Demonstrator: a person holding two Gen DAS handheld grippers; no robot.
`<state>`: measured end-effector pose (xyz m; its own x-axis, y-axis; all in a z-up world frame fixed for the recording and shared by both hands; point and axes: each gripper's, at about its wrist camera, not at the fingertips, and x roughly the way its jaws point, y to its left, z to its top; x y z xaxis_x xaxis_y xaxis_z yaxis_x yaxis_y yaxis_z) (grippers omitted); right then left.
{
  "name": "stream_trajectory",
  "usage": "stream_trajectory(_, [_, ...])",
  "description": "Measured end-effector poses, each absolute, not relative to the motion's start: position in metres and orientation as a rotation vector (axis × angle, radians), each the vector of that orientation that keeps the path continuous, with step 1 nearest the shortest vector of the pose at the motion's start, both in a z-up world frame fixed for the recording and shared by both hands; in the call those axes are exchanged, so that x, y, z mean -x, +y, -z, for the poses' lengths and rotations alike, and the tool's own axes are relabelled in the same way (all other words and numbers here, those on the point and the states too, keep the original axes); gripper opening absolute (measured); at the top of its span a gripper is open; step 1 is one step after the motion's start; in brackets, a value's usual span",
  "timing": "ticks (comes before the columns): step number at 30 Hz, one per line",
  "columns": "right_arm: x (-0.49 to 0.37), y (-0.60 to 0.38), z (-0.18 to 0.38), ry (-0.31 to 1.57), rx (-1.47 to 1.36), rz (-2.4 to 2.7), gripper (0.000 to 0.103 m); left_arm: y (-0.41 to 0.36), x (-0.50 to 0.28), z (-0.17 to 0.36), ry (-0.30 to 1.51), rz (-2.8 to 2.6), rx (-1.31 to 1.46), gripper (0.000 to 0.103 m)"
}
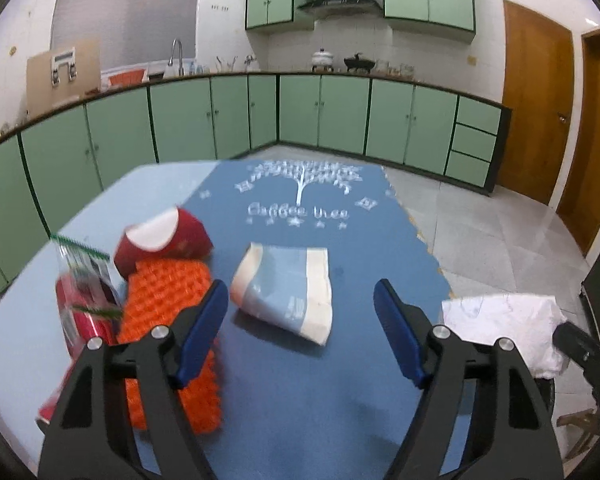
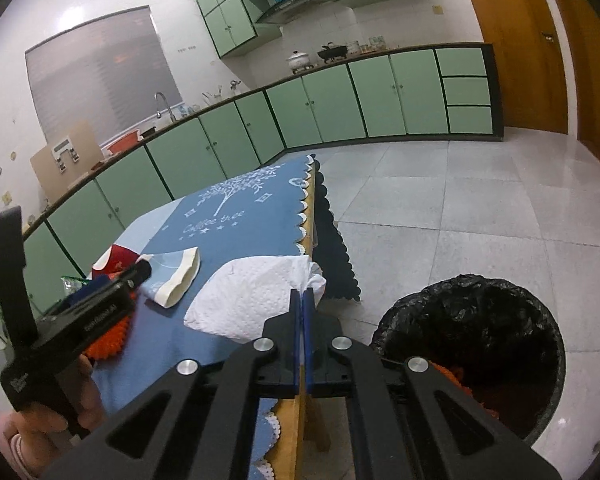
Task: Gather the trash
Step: 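Carry the paper towel toward the bin with the right tool while the left tool approaches the blue cup, then close the left tool on the light blue paper cup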
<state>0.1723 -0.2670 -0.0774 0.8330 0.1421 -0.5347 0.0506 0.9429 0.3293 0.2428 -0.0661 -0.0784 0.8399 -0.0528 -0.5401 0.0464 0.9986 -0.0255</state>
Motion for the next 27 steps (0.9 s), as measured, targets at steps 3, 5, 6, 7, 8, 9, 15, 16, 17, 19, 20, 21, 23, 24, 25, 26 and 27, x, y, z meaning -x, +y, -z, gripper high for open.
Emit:
stream_trajectory(3, [-0.173, -0.265, 0.078, 0.585, -0.337, -0.051, 0.002, -0.071, -0.238, 0.085, 0.576, 0.059, -0.012, 0.073])
stream_trajectory(5, [-0.174, -0.265, 0.080, 0.587, -0.337, -0.050, 0.002, -0.070, -0.243, 0.091, 0.603, 0.067, -0.003, 0.073])
stream_trajectory(6, [-0.174, -0.266, 0.081, 0.589, -0.338, -0.050, 0.002, -0.068, -0.248, 0.093, 0.616, 0.063, 0.010, 0.073])
stream_trajectory(7, [-0.175, -0.267, 0.082, 0.590, -0.338, -0.050, 0.002, -0.064, -0.252, 0.095, 0.633, 0.055, 0.032, 0.073])
stream_trajectory(8, [-0.175, -0.268, 0.083, 0.592, -0.339, -0.049, 0.002, -0.058, -0.258, 0.097, 0.651, 0.050, 0.058, 0.073])
stream_trajectory(9, [-0.176, -0.268, 0.084, 0.594, -0.341, -0.049, 0.002, -0.055, -0.261, 0.097, 0.660, 0.045, 0.074, 0.073])
stream_trajectory(15, [-0.182, -0.268, 0.090, 0.608, -0.343, -0.056, 0.002, -0.055, -0.273, 0.092, 0.676, 0.053, 0.069, 0.072])
stream_trajectory(16, [-0.182, -0.268, 0.091, 0.610, -0.344, -0.057, 0.002, -0.057, -0.272, 0.091, 0.669, 0.058, 0.063, 0.072])
stream_trajectory(17, [-0.182, -0.268, 0.091, 0.610, -0.344, -0.057, 0.002, -0.059, -0.273, 0.088, 0.659, 0.062, 0.056, 0.073])
stream_trajectory(19, [-0.183, -0.268, 0.092, 0.610, -0.345, -0.057, 0.002, -0.064, -0.274, 0.087, 0.661, 0.067, 0.045, 0.073])
stream_trajectory(20, [-0.183, -0.268, 0.092, 0.611, -0.345, -0.056, 0.002, -0.065, -0.278, 0.087, 0.668, 0.065, 0.047, 0.073])
stream_trajectory(21, [-0.183, -0.269, 0.093, 0.612, -0.346, -0.056, 0.002, -0.066, -0.283, 0.088, 0.678, 0.064, 0.051, 0.069])
stream_trajectory(23, [-0.184, -0.269, 0.093, 0.611, -0.347, -0.056, 0.002, -0.065, -0.288, 0.089, 0.693, 0.057, 0.056, 0.062])
stream_trajectory(24, [-0.184, -0.270, 0.093, 0.611, -0.347, -0.055, 0.002, -0.065, -0.290, 0.090, 0.695, 0.054, 0.056, 0.059])
stream_trajectory(25, [-0.183, -0.270, 0.093, 0.610, -0.348, -0.056, 0.002, -0.065, -0.292, 0.091, 0.701, 0.053, 0.058, 0.058])
stream_trajectory(26, [-0.184, -0.270, 0.094, 0.611, -0.350, -0.056, 0.002, -0.065, -0.294, 0.092, 0.709, 0.057, 0.059, 0.052])
stream_trajectory(27, [-0.184, -0.270, 0.093, 0.612, -0.350, -0.057, 0.002, -0.066, -0.295, 0.093, 0.716, 0.061, 0.060, 0.042])
